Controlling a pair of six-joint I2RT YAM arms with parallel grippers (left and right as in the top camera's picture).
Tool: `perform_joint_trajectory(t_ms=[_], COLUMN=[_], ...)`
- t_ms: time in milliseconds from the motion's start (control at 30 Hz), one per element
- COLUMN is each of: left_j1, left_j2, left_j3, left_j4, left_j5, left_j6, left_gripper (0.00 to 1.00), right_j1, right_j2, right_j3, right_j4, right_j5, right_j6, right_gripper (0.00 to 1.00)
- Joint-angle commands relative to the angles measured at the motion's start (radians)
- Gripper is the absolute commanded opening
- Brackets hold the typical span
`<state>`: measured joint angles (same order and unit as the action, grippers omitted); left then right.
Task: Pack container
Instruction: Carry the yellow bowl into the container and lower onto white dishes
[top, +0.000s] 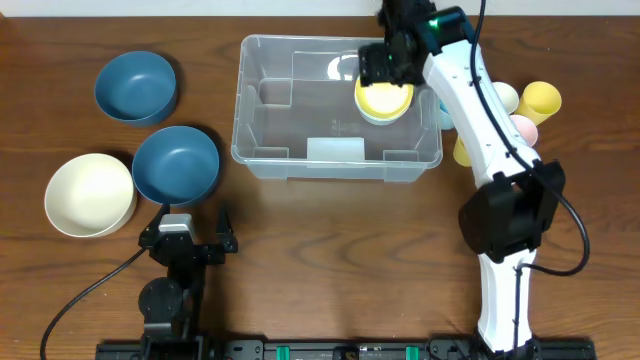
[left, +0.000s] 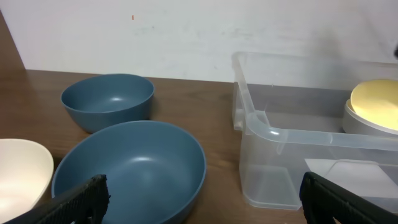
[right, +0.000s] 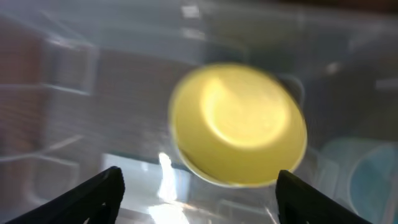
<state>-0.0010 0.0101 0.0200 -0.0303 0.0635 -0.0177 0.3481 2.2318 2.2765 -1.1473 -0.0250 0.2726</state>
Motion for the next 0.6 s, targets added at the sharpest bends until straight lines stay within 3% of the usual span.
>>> perform_joint_trajectory(t_ms=[0, 167, 567], left_j1=[0.003, 0.003, 0.003], left_j2=[-0.006, -0.006, -0.006], left_j3=[-0.016, -0.016, -0.016], left_j4=[-0.036, -0.036, -0.036], left_j5=[0.004, 0.004, 0.004], left_j6=[0.014, 0.014, 0.014], left_gripper=[0.98, 0.98, 0.98], right_j1=[-0.002, -0.005, -0.032], right_j2=[-0.023, -0.003, 0.119], right_j3=[0.034, 0.018, 0.018], right_j4=[0.005, 0.042, 0.096], right_j5=[0.002, 0.087, 0.133], right_j6=[-0.007, -0.008, -0.008], right_gripper=[0.75, 0.68, 0.66])
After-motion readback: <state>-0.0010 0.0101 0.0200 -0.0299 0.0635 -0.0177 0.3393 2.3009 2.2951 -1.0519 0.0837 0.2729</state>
